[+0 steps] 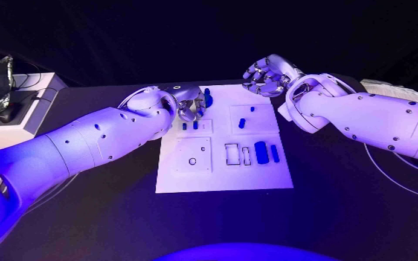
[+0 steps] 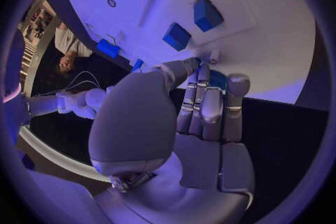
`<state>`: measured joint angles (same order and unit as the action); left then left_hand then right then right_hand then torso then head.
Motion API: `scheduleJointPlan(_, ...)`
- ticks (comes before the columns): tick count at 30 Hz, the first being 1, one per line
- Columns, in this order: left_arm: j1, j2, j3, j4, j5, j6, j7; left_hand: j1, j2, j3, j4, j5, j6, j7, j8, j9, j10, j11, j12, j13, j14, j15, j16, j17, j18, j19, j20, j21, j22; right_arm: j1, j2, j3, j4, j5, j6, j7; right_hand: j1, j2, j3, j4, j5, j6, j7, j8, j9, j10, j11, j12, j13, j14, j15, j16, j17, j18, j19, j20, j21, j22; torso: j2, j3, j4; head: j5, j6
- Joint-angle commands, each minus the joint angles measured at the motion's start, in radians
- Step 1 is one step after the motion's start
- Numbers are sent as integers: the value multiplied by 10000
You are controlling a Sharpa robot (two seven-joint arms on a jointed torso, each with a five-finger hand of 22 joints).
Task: Assemble the parts on the task board
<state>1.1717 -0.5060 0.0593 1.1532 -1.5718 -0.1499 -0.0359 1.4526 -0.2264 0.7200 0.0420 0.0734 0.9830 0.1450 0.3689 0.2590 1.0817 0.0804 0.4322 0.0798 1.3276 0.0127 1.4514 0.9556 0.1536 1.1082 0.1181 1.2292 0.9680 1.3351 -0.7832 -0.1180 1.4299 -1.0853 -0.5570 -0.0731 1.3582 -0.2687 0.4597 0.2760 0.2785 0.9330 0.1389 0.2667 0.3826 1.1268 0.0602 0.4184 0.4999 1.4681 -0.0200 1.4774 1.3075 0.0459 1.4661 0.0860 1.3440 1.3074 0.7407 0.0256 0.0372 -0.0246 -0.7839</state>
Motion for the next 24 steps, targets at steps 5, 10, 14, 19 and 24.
scheduleJointPlan(5, 3, -505, 262, 618, 763, -192, 245, -132, 28, 17, -84, 0, 72, 19, -109, 22, 102, 22, -209, -25, 35, 13, 16, -60, -116, 55, 19, 62, 9, -3, -20, 4, 1, -81, 64, 117, 6, -95, 55, -15, 53, 12, 38, 58, 15, 54, -4, -59, -8, 625, 32, 23, 761, 30, 281, -24, -2, 1236, -7, -1, 17, 27, 5)
scheduleJointPlan(10, 4, -959, 399, 937, 992, 220, 139, -166, 17, 15, -90, -4, 81, 23, -131, 30, 127, 26, -278, -25, 39, 19, 12, -62, -120, 59, 26, 69, 21, -3, -52, 4, 4, -81, 79, 104, 6, -95, 55, -15, 53, 12, 38, 58, 15, 54, -4, -59, -8, 625, 32, 23, 761, 30, 281, -24, -2, 1236, -6, 6, 25, 67, 7)
scheduleJointPlan(14, -6, -1107, 427, 974, 1053, 358, 81, -190, 11, 11, -90, -8, 89, 24, -142, 35, 145, 28, -316, -24, 35, 22, 7, -78, -117, 47, 29, 62, 10, -3, -66, 4, 9, -81, 87, 100, 6, -95, 55, -15, 53, 12, 38, 58, 15, 54, -4, -59, -8, 625, 32, 23, 761, 30, 281, -24, -2, 1236, -11, -10, 54, 53, -13)
scheduleJointPlan(19, -27, -1191, 441, 914, 1047, 407, 23, -195, 10, 12, -93, -9, 91, 23, -148, 37, 152, 28, -333, -24, 40, 23, 8, -68, -120, 56, 30, 70, 24, -3, -71, 4, 17, -84, 93, 100, 6, -95, 55, -15, 53, 12, 38, 58, 15, 54, -4, -59, -8, 625, 32, 23, 761, 30, 281, -24, -2, 1236, -5, -12, 42, 87, -20)
scheduleJointPlan(24, -44, -1138, 437, 768, 953, 351, 4, -242, 7, 0, -80, -17, 106, 27, -165, 47, 184, 31, -391, -20, 37, 27, 3, -85, -118, 45, 36, 64, 15, -3, -66, 4, 21, -93, 97, 99, 6, -95, 55, -15, 53, 12, 38, 58, 15, 54, -4, -59, -8, 625, 32, 23, 761, 30, 281, -24, -2, 1236, 5, 4, 17, 111, -26)
